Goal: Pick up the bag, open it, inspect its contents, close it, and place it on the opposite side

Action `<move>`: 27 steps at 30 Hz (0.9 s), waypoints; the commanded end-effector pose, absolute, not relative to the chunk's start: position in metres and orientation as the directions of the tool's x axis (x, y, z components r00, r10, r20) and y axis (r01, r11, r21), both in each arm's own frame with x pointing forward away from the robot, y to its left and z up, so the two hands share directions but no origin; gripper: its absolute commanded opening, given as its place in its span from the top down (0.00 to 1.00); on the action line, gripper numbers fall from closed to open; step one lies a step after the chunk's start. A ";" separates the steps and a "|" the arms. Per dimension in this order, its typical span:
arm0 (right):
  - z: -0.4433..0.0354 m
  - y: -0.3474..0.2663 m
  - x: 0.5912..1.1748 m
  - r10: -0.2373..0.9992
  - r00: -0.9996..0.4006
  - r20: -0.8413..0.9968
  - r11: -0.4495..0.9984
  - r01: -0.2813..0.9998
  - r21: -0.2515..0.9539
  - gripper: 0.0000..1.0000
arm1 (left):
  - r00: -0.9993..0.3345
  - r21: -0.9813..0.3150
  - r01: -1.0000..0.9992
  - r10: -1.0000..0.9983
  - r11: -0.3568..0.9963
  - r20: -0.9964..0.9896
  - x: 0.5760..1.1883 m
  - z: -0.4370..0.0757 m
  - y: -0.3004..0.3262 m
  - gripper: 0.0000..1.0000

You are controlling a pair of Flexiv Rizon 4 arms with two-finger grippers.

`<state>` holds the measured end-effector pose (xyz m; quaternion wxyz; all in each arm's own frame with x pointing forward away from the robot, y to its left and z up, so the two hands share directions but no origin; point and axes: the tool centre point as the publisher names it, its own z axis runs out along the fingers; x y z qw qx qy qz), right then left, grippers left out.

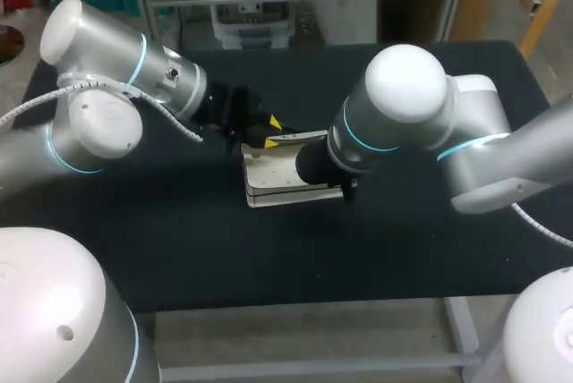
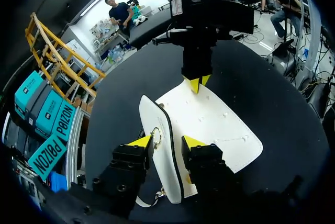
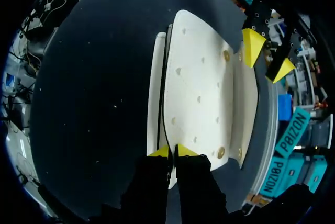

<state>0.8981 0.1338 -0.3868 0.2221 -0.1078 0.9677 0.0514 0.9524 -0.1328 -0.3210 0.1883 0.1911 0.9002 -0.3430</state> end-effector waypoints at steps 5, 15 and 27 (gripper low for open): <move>-0.392 0.134 0.897 -0.184 -0.876 -0.446 0.972 -0.230 0.052 1.00 | -0.848 -0.590 0.489 0.191 0.642 -0.494 0.948 -0.336 -0.134 0.29; -0.392 0.134 0.897 -0.184 -0.876 -0.446 0.972 -0.230 0.052 1.00 | -0.865 -0.608 0.446 0.142 0.657 -0.481 0.974 -0.345 -0.147 0.50; -0.392 0.134 0.897 -0.184 -0.876 -0.446 0.972 -0.230 0.052 1.00 | -0.894 -0.571 0.360 0.099 0.738 -0.436 1.003 -0.353 -0.151 0.55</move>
